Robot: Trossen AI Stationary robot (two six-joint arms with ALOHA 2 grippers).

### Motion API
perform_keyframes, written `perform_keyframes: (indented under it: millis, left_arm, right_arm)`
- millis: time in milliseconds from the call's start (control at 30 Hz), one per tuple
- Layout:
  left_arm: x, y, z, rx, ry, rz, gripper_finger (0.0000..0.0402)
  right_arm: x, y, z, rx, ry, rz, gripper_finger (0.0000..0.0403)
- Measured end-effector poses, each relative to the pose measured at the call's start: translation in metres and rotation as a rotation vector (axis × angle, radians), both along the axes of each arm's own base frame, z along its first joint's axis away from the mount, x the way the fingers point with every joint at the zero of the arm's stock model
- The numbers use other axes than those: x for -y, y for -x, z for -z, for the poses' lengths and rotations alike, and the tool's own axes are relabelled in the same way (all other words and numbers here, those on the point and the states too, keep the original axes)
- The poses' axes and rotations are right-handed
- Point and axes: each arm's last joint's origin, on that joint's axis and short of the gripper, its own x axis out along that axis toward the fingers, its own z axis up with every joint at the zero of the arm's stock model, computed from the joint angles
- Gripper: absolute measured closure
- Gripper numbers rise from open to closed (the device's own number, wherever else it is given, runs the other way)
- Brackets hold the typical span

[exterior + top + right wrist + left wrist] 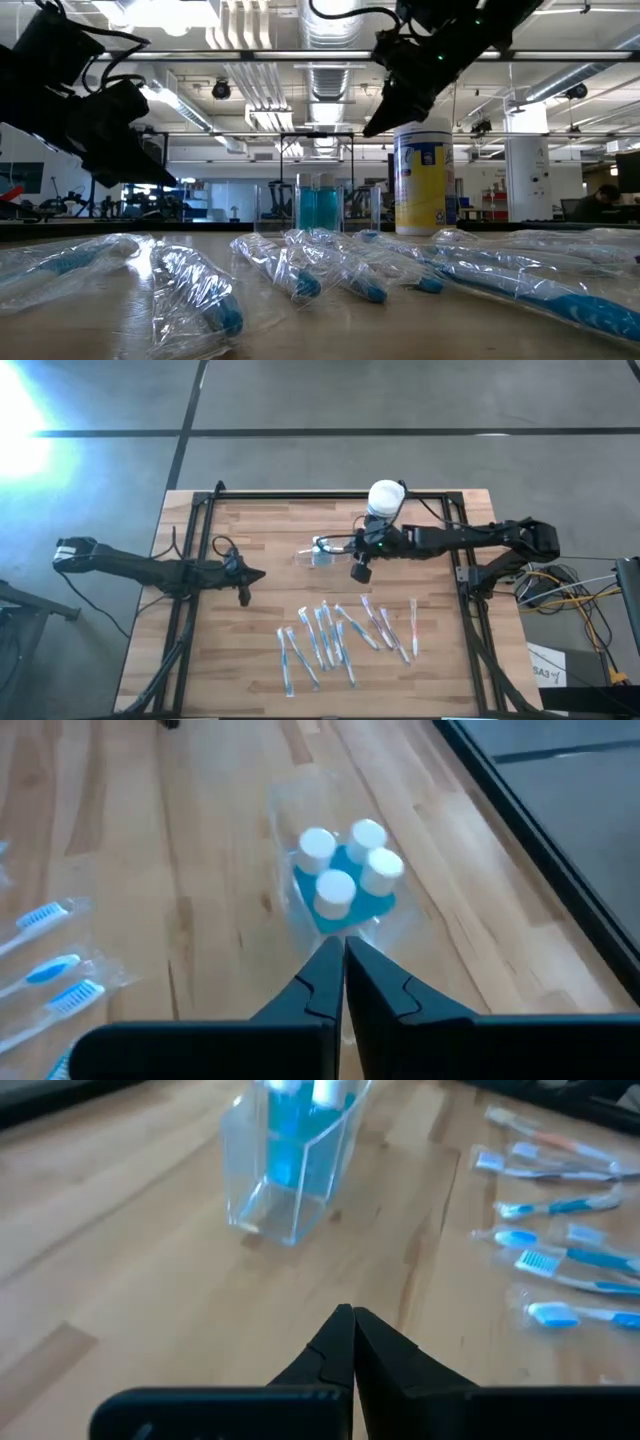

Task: Pick & Place toothbrushing station
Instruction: Adjust the transparent organizer

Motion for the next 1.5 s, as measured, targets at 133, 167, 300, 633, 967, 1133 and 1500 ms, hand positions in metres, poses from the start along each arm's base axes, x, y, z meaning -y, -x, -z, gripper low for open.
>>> perform_keyframes:
  millis: [133,167,300,633,967,1133,1500]
  left_arm:
    - [0.000,-0.003,0.000,0.032,0.053,-0.025,0.0399]
    - [0.000,-0.004,-0.001,0.042,0.061,-0.029,0.0399]
    - [0.000,-0.007,-0.002,0.046,0.047,-0.022,0.0396]
    - [0.001,-0.015,-0.003,0.052,0.047,-0.022,0.0398]
    - [-0.008,-0.043,-0.010,-0.029,-0.033,-0.194,0.0398]
    - [-0.017,-0.059,-0.003,-0.093,-0.047,-0.241,0.0398]
    - [-0.028,-0.091,0.006,-0.118,-0.054,-0.244,0.0399]
  right_arm:
    - [-0.002,0.010,0.008,0.004,-0.026,0.046,0.0394]
    - [-0.002,0.012,0.010,0.014,-0.038,0.055,0.0394]
    - [-0.002,0.019,0.025,0.015,-0.077,0.096,0.0394]
    - [-0.003,0.034,0.056,0.033,-0.149,0.248,0.0394]
    - [-0.001,0.046,0.075,0.154,-0.102,0.346,0.0394]
    - [0.000,0.055,0.085,0.165,-0.076,0.410,0.0394]
    - [-0.001,0.061,0.092,0.200,-0.081,0.411,0.0394]
